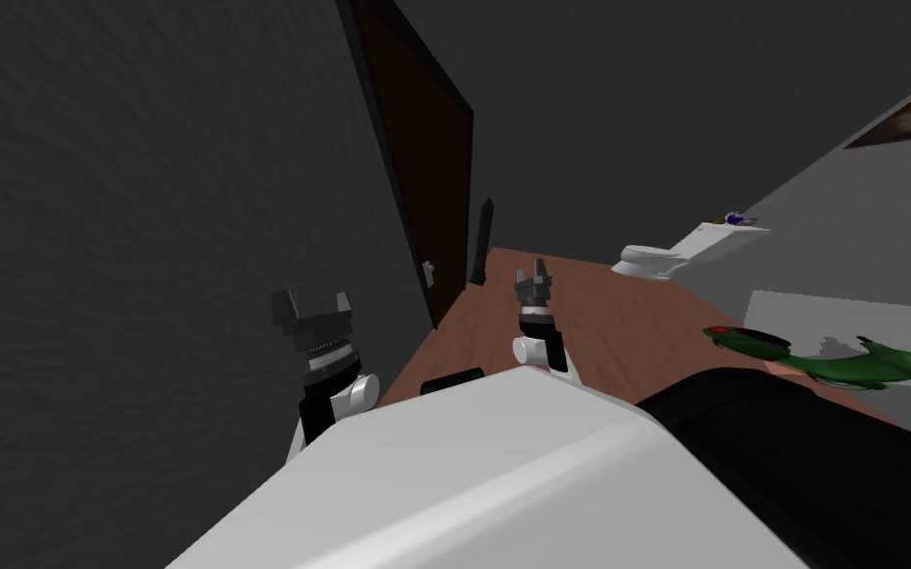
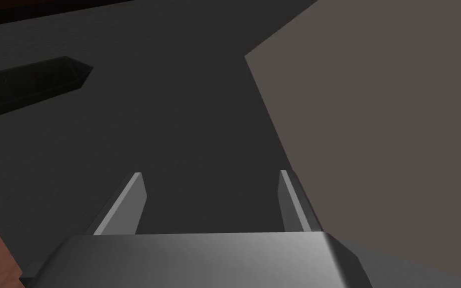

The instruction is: Pull the door open

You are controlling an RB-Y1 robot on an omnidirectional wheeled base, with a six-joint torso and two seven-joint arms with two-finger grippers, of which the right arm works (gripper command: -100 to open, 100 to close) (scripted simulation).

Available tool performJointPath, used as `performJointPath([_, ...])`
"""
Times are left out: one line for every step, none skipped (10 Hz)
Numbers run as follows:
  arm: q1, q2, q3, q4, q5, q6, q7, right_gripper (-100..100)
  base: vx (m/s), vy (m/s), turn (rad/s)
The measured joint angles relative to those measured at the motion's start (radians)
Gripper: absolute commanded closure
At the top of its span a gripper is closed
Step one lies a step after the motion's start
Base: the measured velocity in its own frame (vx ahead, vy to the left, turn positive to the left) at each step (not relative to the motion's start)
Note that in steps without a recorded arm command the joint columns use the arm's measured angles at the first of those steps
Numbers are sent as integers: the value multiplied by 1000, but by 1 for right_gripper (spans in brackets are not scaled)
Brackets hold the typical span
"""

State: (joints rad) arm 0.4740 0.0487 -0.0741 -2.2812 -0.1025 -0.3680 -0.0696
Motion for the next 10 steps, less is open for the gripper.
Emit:
performJointPath([-9,-6,6,17,15,1,16,-100,102,-26,135])
performJointPath([-17,-11,12,32,30,4,36,-100,93,-37,64])
performJointPath([-27,-18,14,55,42,-1,52,-100,112,-59,162])
performJointPath([-34,-29,19,77,61,-3,73,-100,113,-59,152])
performJointPath([-52,-38,23,102,80,1,98,-100,111,-63,94])
performJointPath([-63,-45,29,129,98,-1,121,-100,106,-54,126])
performJointPath([-76,-53,31,156,114,-4,142,-100,97,-48,130])
performJointPath([-85,-60,38,176,133,-3,165,-100,94,-54,146])
performJointPath([-97,-68,43,205,151,-6,188,-100,87,-72,143])
performJointPath([-109,-74,50,224,172,-2,213,-100,78,-71,131])
